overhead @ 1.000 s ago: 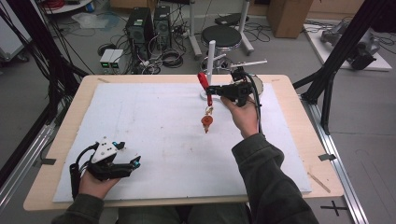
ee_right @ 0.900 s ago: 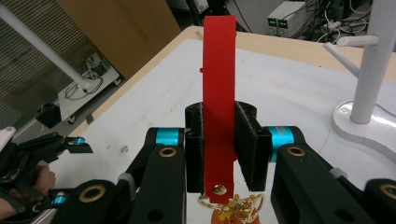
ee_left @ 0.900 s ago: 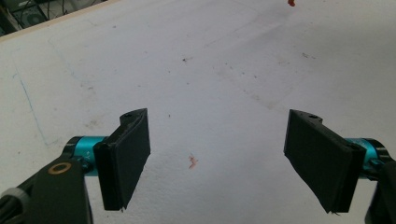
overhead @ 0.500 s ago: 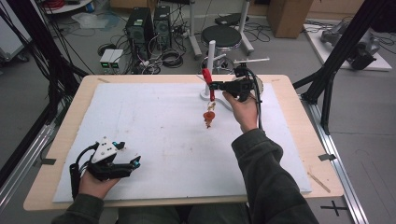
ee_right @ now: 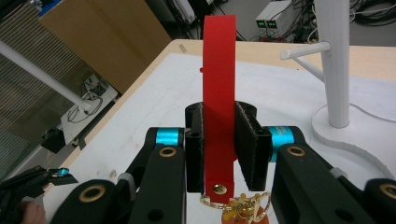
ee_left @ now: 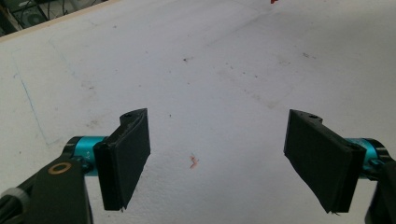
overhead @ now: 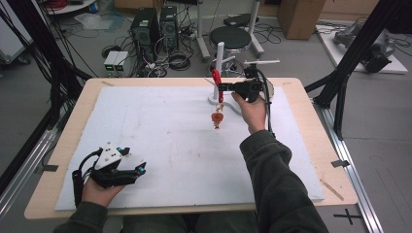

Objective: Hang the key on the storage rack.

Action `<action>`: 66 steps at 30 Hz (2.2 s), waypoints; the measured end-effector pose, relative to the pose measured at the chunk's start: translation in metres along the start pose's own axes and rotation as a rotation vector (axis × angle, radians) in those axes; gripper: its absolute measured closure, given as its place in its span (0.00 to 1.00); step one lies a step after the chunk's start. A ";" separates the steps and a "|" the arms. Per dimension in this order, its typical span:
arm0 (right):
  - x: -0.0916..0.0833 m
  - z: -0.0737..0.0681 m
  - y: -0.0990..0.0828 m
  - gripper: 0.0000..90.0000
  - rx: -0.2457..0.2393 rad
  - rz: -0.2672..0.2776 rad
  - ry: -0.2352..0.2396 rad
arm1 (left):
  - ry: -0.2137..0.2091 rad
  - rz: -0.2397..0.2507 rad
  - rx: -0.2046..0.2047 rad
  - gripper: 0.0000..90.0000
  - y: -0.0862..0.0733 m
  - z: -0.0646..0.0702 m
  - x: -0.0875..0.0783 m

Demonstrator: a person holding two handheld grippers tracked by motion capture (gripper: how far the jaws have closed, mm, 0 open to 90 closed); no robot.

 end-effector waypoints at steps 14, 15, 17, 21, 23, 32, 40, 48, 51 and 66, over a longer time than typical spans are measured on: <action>0.013 0.018 -0.004 0.83 0.065 0.003 -0.013 | -0.002 -0.001 0.003 0.25 0.000 0.000 0.000; 0.014 0.019 -0.004 0.83 0.075 0.005 -0.013 | -0.002 -0.002 0.003 0.25 0.000 0.000 0.000; 0.015 0.021 -0.004 0.83 0.081 0.011 -0.011 | -0.002 -0.004 0.005 0.25 0.000 0.000 0.000; 0.019 0.025 -0.004 0.83 0.097 0.013 -0.009 | -0.003 -0.002 0.005 0.25 0.000 0.000 0.001; 0.020 0.027 -0.004 0.83 0.104 0.015 -0.011 | -0.002 -0.001 0.004 0.25 0.000 0.000 0.001; 0.024 0.035 -0.003 0.83 0.146 0.030 -0.013 | -0.004 -0.002 0.005 0.25 0.000 0.000 0.001; 0.028 0.034 -0.006 0.83 0.140 0.016 -0.010 | -0.005 -0.001 0.005 0.25 0.000 0.000 0.001; 0.029 0.041 -0.008 0.83 0.155 0.008 -0.026 | -0.004 -0.002 0.006 0.25 0.000 0.000 0.001; 0.030 0.044 -0.009 0.83 0.165 0.008 -0.035 | -0.003 0.000 0.006 0.25 0.000 0.000 0.002; 0.033 0.058 -0.014 0.76 0.189 0.001 -0.101 | -0.002 -0.002 0.004 0.25 0.000 -0.001 0.002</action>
Point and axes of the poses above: each handheld gripper's, and its own axes: x roughly forward along the jaws, y roughly out of its top, z roughly to its right, the point moved 8 cm from there along x, roughly forward along the jaws, and after that the axes turned 14 degrees about z, right-handed, at the moved point
